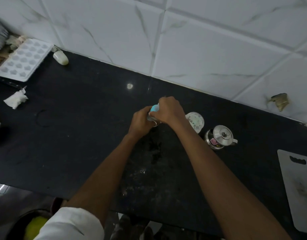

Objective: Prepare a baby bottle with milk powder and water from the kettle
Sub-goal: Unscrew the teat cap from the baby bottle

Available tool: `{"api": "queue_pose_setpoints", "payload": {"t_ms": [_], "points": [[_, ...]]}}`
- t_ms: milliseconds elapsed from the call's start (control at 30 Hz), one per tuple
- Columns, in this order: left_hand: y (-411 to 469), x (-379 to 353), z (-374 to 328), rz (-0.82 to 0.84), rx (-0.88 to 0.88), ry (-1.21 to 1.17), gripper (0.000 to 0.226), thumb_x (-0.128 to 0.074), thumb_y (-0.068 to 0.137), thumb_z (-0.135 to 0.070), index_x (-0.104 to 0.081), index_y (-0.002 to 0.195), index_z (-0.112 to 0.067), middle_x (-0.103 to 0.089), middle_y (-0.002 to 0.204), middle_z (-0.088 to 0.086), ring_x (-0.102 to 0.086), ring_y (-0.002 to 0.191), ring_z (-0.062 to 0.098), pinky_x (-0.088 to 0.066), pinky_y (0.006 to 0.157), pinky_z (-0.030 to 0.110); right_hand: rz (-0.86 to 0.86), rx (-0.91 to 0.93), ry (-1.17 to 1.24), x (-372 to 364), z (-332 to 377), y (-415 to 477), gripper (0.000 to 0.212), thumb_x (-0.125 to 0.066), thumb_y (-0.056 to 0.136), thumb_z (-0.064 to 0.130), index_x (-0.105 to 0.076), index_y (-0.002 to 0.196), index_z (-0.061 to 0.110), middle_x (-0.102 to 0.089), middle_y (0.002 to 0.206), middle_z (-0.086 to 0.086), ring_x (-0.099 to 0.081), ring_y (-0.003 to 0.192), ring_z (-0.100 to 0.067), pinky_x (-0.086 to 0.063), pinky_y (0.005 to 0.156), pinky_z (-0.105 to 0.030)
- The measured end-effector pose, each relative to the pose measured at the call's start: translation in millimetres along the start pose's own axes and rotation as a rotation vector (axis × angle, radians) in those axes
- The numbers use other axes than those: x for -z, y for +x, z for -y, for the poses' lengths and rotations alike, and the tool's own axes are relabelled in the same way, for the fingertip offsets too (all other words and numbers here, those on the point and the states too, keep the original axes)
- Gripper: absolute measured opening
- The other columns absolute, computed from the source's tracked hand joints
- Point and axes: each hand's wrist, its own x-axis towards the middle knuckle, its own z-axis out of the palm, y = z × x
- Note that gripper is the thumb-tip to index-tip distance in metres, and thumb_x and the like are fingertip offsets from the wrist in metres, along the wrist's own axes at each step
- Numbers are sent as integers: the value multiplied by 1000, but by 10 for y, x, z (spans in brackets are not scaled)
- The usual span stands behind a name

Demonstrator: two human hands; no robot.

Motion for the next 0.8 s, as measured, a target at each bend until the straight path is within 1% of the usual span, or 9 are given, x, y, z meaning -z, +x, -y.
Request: {"api": "queue_pose_setpoints", "payload": {"t_ms": [100, 167, 300, 333, 400, 467, 567, 667, 800], "points": [[-3, 7, -8, 0, -21, 2, 38, -76, 79, -16, -66, 116, -15, -68, 92, -13, -68, 84, 1, -57, 72, 23, 21, 43, -25, -4, 13, 33, 50, -79, 83, 40, -66, 117, 6, -68, 114, -12, -67, 102, -25, -46, 77, -27], [-4, 6, -8, 7, -34, 6, 36, -76, 79, -19, -66, 114, -15, -68, 90, -14, -67, 82, 1, -57, 71, 23, 41, 72, -25, 16, 7, 43, 51, -79, 84, 38, -65, 121, 7, -66, 119, -12, -65, 106, -24, -49, 84, -28], [3, -3, 17, 5, -15, 2, 37, -70, 73, -38, -67, 101, -14, -69, 83, -12, -67, 73, 3, -53, 62, 20, 162, 187, -28, 113, 8, 59, 54, -82, 82, 25, -62, 130, 12, -59, 128, -11, -59, 117, -27, -48, 94, -33], [11, -10, 29, 5, -13, 6, 36, -70, 74, -38, -67, 100, -13, -68, 82, -12, -67, 73, 3, -52, 61, 20, 191, 201, -25, 124, 15, 61, 58, -82, 82, 23, -60, 135, 14, -56, 131, -12, -57, 120, -28, -47, 96, -34], [23, -17, 43, 7, -1, 13, 32, -75, 77, -29, -67, 104, -13, -69, 84, -12, -68, 74, 2, -52, 61, 18, 204, 173, -21, 110, 35, 69, 68, -81, 83, 23, -51, 142, 14, -51, 136, -15, -54, 124, -31, -48, 98, -37], [28, -14, 43, 7, 1, 10, 29, -79, 78, -17, -68, 105, -14, -69, 84, -12, -68, 75, 0, -50, 61, 15, 138, 107, -34, 82, 63, 71, 65, -79, 84, 33, -50, 137, 9, -51, 133, -16, -58, 120, -33, -51, 94, -39], [25, -12, 38, 9, -13, 3, 30, -77, 77, -10, -69, 106, -12, -68, 85, -13, -66, 76, -4, -47, 62, 10, 69, 69, -91, 63, 78, 63, 50, -73, 89, 42, -60, 125, 9, -61, 123, -14, -64, 109, -30, -51, 84, -37], [31, -8, 55, 13, 1, 25, 40, -80, 76, -17, -67, 114, -14, -70, 92, -12, -66, 80, -4, -47, 66, 9, 109, 141, -98, 81, 55, 50, 44, -74, 88, 31, -61, 124, 9, -58, 124, -13, -62, 110, -29, -51, 87, -36], [49, -20, 81, 24, 36, 40, 26, -82, 75, -24, -65, 93, -17, -67, 78, -11, -65, 69, 3, -45, 57, 14, 120, 238, -42, 135, 54, 41, 37, -77, 83, 18, -64, 117, 11, -53, 123, -10, -56, 112, -28, -52, 88, -36]]}}
